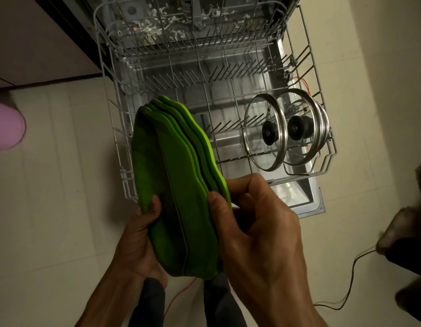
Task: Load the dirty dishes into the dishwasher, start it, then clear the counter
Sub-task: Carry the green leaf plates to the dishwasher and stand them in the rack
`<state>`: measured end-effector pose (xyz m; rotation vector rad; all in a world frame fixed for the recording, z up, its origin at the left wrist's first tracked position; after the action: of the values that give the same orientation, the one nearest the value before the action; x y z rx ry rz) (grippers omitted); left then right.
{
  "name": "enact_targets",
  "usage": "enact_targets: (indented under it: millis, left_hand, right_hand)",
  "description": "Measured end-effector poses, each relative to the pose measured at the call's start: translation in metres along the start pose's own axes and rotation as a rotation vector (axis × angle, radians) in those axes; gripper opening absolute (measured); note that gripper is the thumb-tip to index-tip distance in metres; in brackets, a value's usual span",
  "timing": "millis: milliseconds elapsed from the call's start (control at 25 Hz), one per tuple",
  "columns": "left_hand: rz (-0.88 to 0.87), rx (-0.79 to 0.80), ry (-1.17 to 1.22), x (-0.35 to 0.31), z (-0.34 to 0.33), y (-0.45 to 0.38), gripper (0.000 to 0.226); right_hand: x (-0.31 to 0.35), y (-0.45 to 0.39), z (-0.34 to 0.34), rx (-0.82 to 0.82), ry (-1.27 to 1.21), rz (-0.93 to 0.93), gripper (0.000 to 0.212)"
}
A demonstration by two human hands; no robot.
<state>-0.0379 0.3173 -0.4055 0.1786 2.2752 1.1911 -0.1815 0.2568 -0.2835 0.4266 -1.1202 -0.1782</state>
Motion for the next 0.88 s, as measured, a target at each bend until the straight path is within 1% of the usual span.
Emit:
enact_targets:
  millis: [40, 80, 160, 200, 240, 280, 400, 520, 560, 680, 800, 880]
  left_hand:
    - [0.005, 0.005, 0.010, 0.000, 0.000, 0.001, 0.042]
    - [0.008, 0.009, 0.026, 0.001, 0.000, 0.000, 0.041]
    - [0.036, 0.042, 0.038, 0.001, -0.002, 0.002, 0.012]
    - [0.032, 0.067, 0.053, 0.001, -0.003, 0.003, 0.033]
    - [0.067, 0.085, 0.059, 0.004, -0.002, 0.002, 0.056]
    - [0.081, 0.073, 0.088, 0.007, 0.003, 0.001, 0.069]
    - [0.128, 0.043, 0.147, 0.012, 0.012, 0.000, 0.080]
    - [0.162, -0.026, 0.191, 0.016, 0.019, -0.001, 0.104]
    - [0.151, -0.036, 0.186, 0.016, 0.022, -0.002, 0.103]
    - [0.134, -0.025, 0.162, 0.015, 0.022, 0.002, 0.083]
    - [0.137, -0.022, 0.164, 0.016, 0.024, 0.006, 0.076]
    - [0.128, -0.036, 0.155, 0.015, 0.026, 0.007, 0.075]
  right_hand:
    - [-0.001, 0.000, 0.001, -0.001, -0.031, -0.016, 0.024]
    - [-0.001, 0.000, 0.002, -0.003, -0.052, -0.027, 0.022]
    - [0.003, 0.002, 0.001, -0.014, -0.036, -0.019, 0.022]
    - [0.006, 0.004, 0.001, -0.026, 0.013, 0.004, 0.022]
    - [0.010, 0.007, 0.002, -0.043, 0.081, 0.038, 0.024]
    - [0.013, 0.009, 0.002, -0.059, 0.144, 0.075, 0.026]
    - [0.022, 0.017, 0.007, -0.089, 0.229, 0.175, 0.024]
    - [0.032, 0.024, 0.019, -0.144, 0.333, 0.276, 0.018]
    - [0.033, 0.024, 0.026, -0.161, 0.317, 0.269, 0.017]
    - [0.040, 0.019, 0.047, -0.180, 0.247, 0.234, 0.016]
    - [0.032, -0.002, 0.081, -0.296, 0.159, 0.112, 0.022]
    - [0.024, -0.023, 0.103, -0.379, 0.244, 0.093, 0.017]
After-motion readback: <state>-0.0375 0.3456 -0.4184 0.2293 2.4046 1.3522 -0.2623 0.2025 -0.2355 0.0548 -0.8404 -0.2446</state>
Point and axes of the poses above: each hand's wrist, its own y-axis away from the middle knuckle, its own z-axis out of the back of the hand, x = y × z, the point moved 6 cm from there along -y, towards the middle knuckle, and after that the axes turned 1 degree about -z, right-handed, at the moved point
